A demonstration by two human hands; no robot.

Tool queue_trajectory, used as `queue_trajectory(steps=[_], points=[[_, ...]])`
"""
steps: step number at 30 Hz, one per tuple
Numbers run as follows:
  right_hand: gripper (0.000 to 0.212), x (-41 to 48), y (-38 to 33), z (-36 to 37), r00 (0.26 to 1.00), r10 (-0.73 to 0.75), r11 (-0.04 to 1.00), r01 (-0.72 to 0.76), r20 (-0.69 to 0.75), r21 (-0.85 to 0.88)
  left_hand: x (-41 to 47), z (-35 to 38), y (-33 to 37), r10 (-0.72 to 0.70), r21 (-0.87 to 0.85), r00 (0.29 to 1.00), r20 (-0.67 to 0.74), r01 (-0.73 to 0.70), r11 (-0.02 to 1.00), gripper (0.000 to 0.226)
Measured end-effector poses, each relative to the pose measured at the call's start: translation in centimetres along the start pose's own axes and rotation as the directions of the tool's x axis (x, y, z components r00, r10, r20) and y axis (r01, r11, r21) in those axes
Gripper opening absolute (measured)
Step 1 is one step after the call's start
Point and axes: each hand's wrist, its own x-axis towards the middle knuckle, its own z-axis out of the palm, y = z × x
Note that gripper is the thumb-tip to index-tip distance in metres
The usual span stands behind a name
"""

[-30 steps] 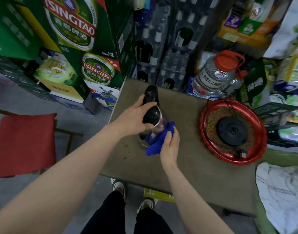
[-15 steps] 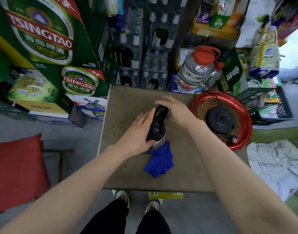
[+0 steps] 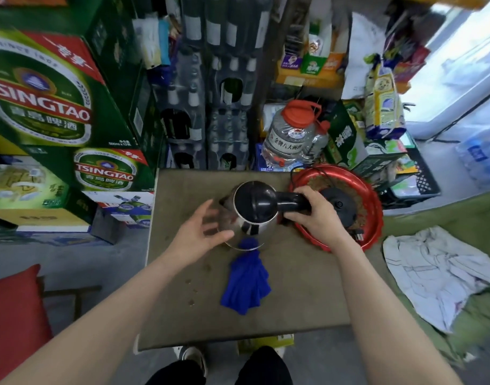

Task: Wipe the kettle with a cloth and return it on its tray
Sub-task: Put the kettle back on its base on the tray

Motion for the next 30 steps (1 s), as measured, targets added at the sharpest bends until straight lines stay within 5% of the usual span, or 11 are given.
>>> queue_trajectory(steps=[4, 9, 18, 30], points=[[0.039, -1.0, 3.3, -5.3, 0.968, 0.112, 0.987, -0.082, -0.223, 0.139, 2.8, 4.8, 3.4, 0.078, -0.002, 0.994, 0.078, -0.078, 0.997, 0.086], [0.039, -0.4, 9.4, -12.7, 0.929, 0.151, 0.985, -0.113, -0.338, 0.131, 8.4, 13.5, 8.9, 0.204, 0.136, 0.977, 0.068, -0.212, 0.968, 0.083], [0.043, 4.3, 21.1, -19.8, 0.965, 0.096, 0.995, -0.089, -0.243, 0.038, 15.8, 27.6, 11.9, 0.037, -0.066, 0.999, 0.027, -0.035, 0.997, 0.072], [0.042, 5.7, 25.0, -19.0, 0.979, 0.094, 0.995, -0.085, -0.182, 0.057, 16.8, 31.0, 10.7, -0.042, -0.064, 0.998, -0.035, 0.04, 0.997, 0.077]])
